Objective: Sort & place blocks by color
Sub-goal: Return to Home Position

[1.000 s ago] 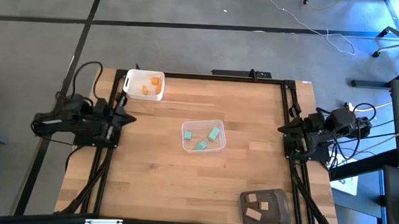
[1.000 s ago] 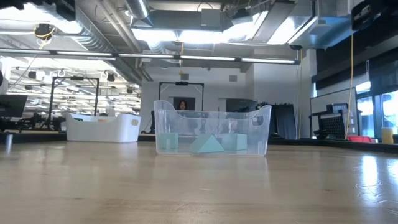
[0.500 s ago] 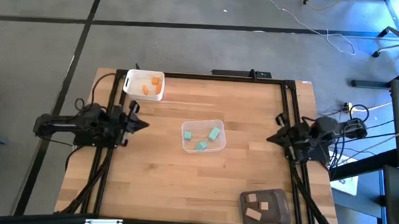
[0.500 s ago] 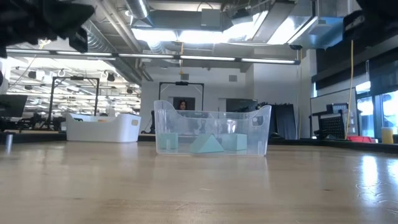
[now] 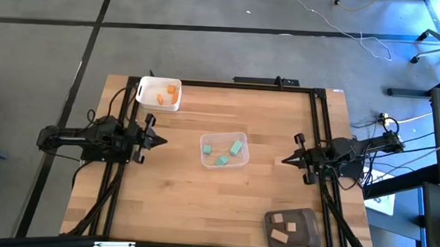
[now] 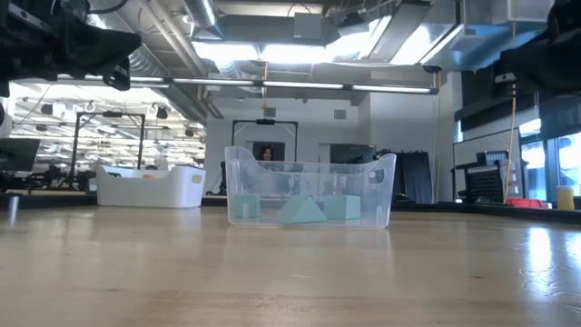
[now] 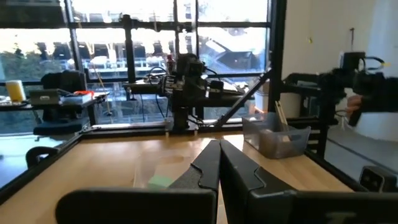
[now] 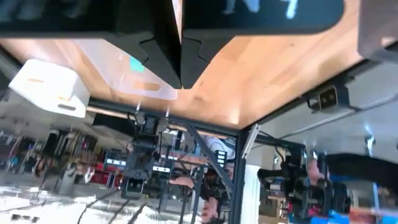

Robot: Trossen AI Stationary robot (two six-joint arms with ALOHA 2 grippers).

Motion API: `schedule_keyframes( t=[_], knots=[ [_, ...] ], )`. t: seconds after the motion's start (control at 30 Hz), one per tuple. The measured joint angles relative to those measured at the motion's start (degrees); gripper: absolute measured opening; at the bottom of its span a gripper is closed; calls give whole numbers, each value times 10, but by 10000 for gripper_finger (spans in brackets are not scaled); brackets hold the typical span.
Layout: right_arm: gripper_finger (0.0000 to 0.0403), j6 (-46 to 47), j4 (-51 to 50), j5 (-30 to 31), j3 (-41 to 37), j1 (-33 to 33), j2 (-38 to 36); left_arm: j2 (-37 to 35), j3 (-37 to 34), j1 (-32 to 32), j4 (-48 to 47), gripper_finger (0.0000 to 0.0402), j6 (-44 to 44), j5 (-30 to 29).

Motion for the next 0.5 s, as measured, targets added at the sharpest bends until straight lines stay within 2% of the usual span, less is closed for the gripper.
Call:
schedule_keyframes(
  t=[0.17, 0.3, 0.5],
  knots=[
    [0, -9, 6, 17, 1, -5, 6, 0, 0, 0, -16, 0, 20, 21],
    [5, -10, 5, 18, 1, -14, 8, 0, 0, 0, -73, 0, 20, 12],
    [8, -9, 5, 17, 1, -17, 9, 1, 0, 0, -103, 0, 17, -64]
  ],
)
